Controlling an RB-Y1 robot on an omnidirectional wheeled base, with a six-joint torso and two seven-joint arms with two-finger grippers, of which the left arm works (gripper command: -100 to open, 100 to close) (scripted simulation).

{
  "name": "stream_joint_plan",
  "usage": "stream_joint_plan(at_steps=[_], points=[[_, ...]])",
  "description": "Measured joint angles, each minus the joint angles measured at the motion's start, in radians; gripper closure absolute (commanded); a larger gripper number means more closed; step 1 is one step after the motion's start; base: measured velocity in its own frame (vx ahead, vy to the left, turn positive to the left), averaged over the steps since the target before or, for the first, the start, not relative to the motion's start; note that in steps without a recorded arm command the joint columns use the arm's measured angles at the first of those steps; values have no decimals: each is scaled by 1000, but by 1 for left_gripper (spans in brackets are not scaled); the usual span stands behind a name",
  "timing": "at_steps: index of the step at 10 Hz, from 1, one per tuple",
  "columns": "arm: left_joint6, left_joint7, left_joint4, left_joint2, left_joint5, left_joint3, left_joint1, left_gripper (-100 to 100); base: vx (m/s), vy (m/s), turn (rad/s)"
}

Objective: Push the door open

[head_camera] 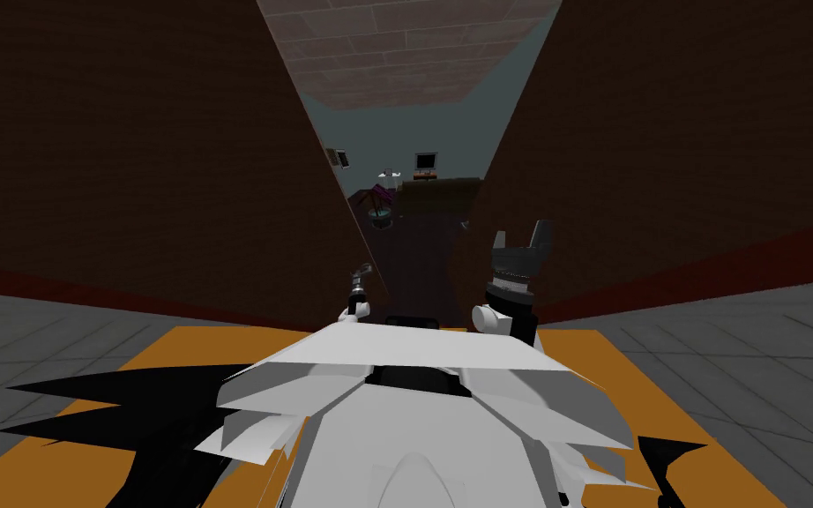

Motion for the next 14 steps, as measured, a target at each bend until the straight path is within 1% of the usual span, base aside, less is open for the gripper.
stream_joint_plan(at_steps=[1,2,3,4,5,6,7,10,11,13,14], points=[[-3,3,9,1,2,0,-3,100,180,-45,173],[-10,8,35,9,4,2,-17,100,180,-51,171],[-3,9,21,7,6,2,-11,100,188,-71,199],[-2,10,27,9,7,3,-17,100,173,-97,201],[-11,14,49,17,10,5,-29,100,174,-91,170],[-17,16,59,21,12,7,-32,100,174,-58,169],[-15,20,59,22,13,7,-30,100,145,-73,143],[-18,26,83,32,19,12,-43,100,178,-77,140],[-21,28,90,36,20,14,-46,100,174,-67,102],[-20,28,86,40,24,19,-44,100,105,-9,-1],[-38,26,122,49,37,30,-53,100,144,19,-19]])
